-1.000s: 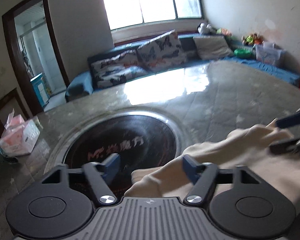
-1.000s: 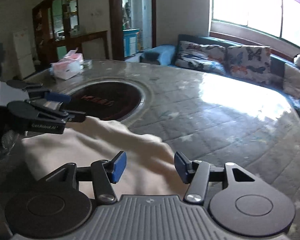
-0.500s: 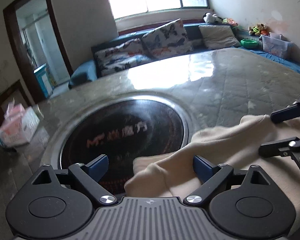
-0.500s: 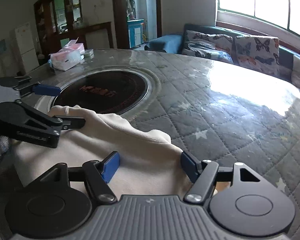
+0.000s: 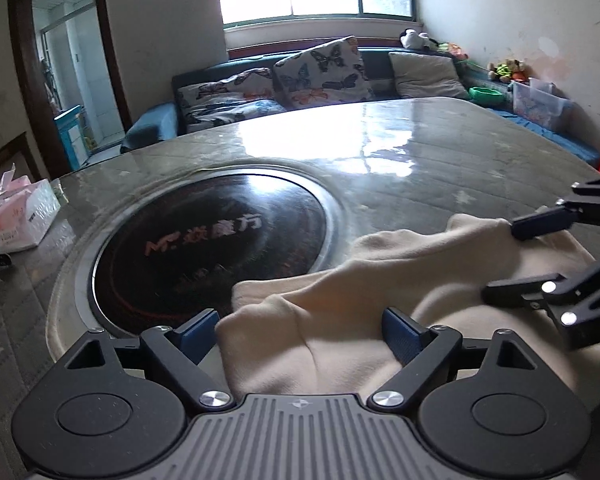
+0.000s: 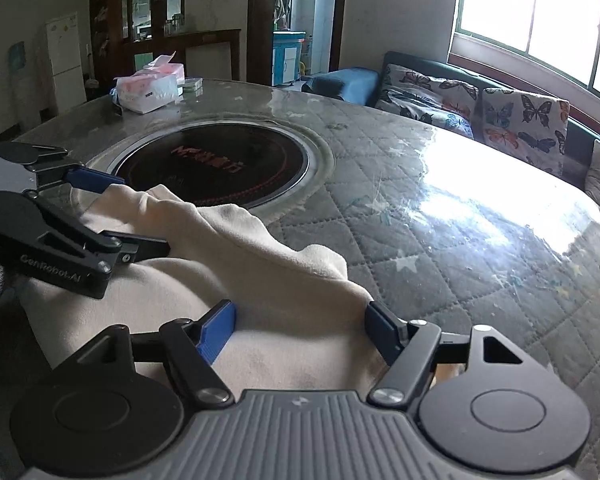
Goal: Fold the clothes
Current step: 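Smooth the folded sweatshirt with both open grippers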
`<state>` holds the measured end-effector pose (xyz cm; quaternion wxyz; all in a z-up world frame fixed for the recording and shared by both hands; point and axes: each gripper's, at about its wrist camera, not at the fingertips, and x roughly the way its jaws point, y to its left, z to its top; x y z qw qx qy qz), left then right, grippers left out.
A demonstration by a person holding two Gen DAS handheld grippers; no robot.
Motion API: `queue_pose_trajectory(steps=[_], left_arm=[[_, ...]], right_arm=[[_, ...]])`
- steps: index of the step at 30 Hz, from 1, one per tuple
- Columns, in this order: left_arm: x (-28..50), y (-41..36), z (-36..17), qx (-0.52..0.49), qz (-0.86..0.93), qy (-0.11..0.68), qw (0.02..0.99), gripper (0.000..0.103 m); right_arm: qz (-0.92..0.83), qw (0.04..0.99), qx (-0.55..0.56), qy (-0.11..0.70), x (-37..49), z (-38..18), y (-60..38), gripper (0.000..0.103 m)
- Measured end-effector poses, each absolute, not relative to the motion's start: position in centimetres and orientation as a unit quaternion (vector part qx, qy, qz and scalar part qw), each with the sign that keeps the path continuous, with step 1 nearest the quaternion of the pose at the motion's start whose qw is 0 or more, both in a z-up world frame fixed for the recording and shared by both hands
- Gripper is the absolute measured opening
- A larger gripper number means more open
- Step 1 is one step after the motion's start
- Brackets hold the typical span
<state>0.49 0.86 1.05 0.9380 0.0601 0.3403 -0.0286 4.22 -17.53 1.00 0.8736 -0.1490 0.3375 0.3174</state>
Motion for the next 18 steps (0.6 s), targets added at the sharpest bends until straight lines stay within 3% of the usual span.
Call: queue_pose_trajectory(steps=[8, 18], left_arm=[[-2.9, -1.2, 1.0, 0.047, -0.052, 0.343, 0.937, 0.089], [-2.6, -3.8, 2.2, 0.15, -0.05, 0.308, 0.938, 0.09]], right_arm=[[0.321, 0.872, -0.151, 0.338, 1.3, 1.2, -19.8, 0.073], [0.298, 0.885, -0.13, 0.332, -0.6, 2.8, -21.9, 0.073]])
